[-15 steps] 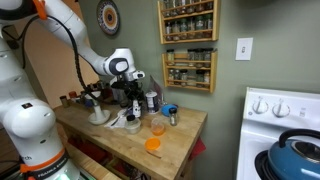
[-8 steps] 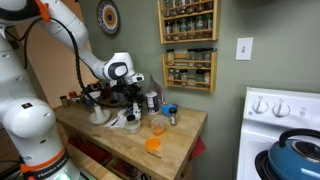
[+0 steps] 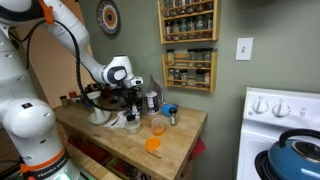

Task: Put the white bottle on the table

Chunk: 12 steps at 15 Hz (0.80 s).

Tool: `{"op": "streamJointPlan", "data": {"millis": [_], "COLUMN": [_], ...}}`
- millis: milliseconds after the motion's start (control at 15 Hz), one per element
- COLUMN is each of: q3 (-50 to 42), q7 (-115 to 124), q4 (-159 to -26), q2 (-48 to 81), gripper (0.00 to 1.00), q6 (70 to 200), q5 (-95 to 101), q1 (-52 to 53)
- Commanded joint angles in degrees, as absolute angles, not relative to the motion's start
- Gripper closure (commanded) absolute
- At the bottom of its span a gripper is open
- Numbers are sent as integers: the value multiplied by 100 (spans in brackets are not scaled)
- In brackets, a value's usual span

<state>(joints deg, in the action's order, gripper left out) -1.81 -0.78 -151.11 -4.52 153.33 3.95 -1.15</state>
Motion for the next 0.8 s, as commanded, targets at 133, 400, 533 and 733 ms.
{"op": "streamJointPlan", "data": {"millis": [133, 400, 533, 733], "q3": [-175, -293, -500, -552], "q7": [-69, -156, -946, -1115], "q4": [-15265, -15373, -15498, -15240], "q2": [-565, -1096, -1429, -1255], "gripper": [1, 0, 0, 0], "q6": [15474, 15552, 15630, 15513], "q5": [254, 145, -569, -683], "q1": [-126, -211, -17, 103]}}
